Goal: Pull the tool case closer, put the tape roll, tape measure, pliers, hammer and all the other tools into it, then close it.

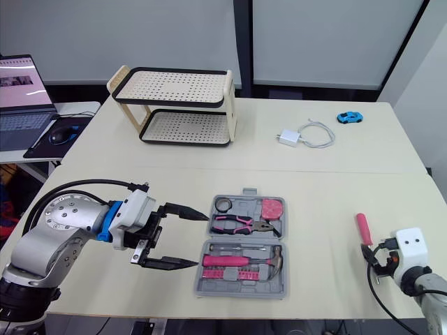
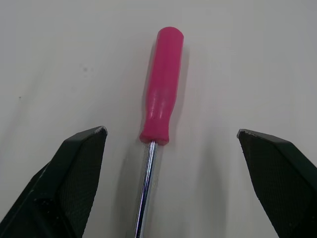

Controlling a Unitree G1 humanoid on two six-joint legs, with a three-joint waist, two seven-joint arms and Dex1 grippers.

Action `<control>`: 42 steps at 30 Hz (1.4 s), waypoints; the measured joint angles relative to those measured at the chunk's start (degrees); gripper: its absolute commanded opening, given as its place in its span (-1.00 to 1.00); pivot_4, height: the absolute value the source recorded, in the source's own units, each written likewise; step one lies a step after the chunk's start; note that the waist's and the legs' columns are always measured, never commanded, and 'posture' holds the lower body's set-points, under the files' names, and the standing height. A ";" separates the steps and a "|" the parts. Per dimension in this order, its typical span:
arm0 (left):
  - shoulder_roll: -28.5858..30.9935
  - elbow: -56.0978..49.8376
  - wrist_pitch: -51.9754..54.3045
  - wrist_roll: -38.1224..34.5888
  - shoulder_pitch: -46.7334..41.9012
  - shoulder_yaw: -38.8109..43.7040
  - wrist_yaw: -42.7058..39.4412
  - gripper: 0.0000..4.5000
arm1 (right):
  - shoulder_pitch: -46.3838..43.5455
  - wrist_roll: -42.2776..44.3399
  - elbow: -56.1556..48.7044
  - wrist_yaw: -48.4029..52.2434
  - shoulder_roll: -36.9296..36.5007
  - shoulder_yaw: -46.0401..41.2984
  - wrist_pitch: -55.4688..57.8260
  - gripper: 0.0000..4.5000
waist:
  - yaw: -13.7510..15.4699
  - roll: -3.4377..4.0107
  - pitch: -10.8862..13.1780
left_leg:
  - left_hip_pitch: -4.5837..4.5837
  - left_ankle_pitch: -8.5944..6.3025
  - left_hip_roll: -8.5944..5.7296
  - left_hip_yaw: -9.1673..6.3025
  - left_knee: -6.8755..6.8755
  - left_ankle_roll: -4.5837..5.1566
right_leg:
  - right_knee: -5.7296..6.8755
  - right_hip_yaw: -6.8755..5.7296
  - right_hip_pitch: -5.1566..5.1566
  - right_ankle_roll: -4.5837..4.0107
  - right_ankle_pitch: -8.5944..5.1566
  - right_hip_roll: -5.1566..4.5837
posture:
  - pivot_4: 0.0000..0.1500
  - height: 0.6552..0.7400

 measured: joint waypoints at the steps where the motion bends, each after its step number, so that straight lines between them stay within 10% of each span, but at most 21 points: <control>1: -0.12 0.00 0.00 -0.08 0.02 -0.18 -0.07 1.00 | -0.80 -0.28 1.40 -0.28 0.24 0.54 -0.48 1.00 | -0.02 0.01 0.01 | 0.00 0.00 0.00 0.00 0.00 0.00 | 0.00 0.01 0.00 0.00 0.00 0.00 | 1.00 0.88; 6: -0.70 0.00 -0.27 -0.75 0.08 -0.18 -0.54 1.00 | -3.40 -1.59 7.04 -1.85 1.38 1.95 -3.28 1.00 | -0.02 0.06 0.03 | 0.02 0.00 -0.01 0.00 0.05 0.00 | 0.02 0.01 0.03 0.01 0.01 -0.01 | 1.00 0.88; 14: -2.25 -0.02 -0.13 -1.41 -0.11 -0.23 -0.55 1.00 | -4.96 -1.53 9.20 -2.97 2.59 2.43 -5.69 0.10 | -0.11 0.05 0.02 | 0.05 0.00 -0.01 -0.03 0.11 0.00 | 0.04 0.00 0.09 0.04 0.03 0.00 | 1.00 0.88; 26: -2.17 2.64 -3.28 -0.05 1.95 0.01 -0.83 1.00 | -3.10 -0.75 6.31 -2.79 2.77 2.78 -4.82 -0.70 | -0.11 0.08 0.02 | 0.04 0.00 -0.01 -0.05 0.09 0.00 | 0.04 -0.02 0.07 0.03 0.02 0.00 | 1.00 0.88; 42: 3.18 10.16 -13.85 7.67 8.05 2.22 -2.70 1.00 | -5.43 -2.31 -21.94 10.63 -20.44 16.27 2.51 -0.71 | -0.59 0.20 0.08 | 0.02 0.01 0.01 -0.09 0.10 0.01 | 0.09 -0.06 0.02 0.02 0.02 0.02 | 1.00 0.88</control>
